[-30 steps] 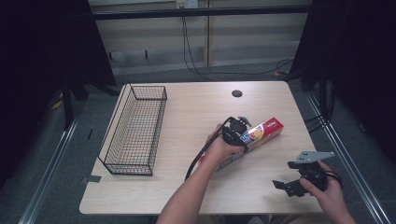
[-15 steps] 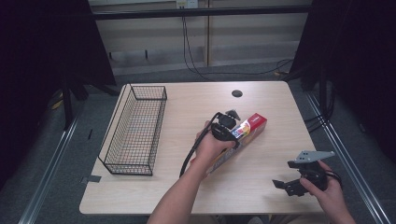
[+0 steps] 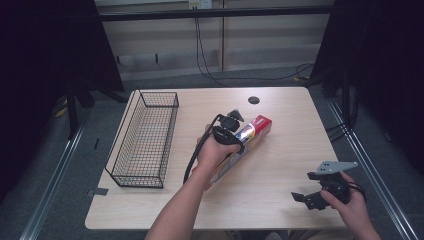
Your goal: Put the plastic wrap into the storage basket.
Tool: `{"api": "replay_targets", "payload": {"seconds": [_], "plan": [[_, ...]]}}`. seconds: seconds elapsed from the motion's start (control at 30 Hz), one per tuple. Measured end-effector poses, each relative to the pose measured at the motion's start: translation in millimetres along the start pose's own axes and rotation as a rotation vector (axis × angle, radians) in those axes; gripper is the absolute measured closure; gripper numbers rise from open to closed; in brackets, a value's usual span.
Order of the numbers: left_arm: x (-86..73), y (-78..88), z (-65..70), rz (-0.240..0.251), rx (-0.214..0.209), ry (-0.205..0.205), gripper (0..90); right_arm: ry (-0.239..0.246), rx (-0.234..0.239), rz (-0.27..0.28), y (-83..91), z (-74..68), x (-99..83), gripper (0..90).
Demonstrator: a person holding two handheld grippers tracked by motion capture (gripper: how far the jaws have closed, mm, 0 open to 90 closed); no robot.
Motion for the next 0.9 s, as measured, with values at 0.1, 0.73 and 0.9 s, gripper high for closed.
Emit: {"api": "replay_targets", "payload": {"seconds": [0.1,0.73,0.9], "plan": [[-1.5,6.5,-3.3,0.009,0.004,0.023,44.2,0.006,0.005,0.002,-0.6,-1.3,0.5,3.3],[-10.3,49.4,-28.0,0.048,0.054,0.099,44.2,0.007,0.008,-0.001,-1.4,-2.6,0.9,3.3],[-15.5,60.5,-36.9,0.043,0.076,0.116,44.2,0.01,0.013,0.004,-2.0,-3.4,1.8,3.3]]}}
Point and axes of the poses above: each handheld gripper's, and its own axes: y roughly backward along the jaws, x roughly out of its top, z roughly to its right, the point moved 10 cm from there along -y, roughly forward along the jaws, and after that the axes turned 6 degrees about -x, right-handed, at the moved point
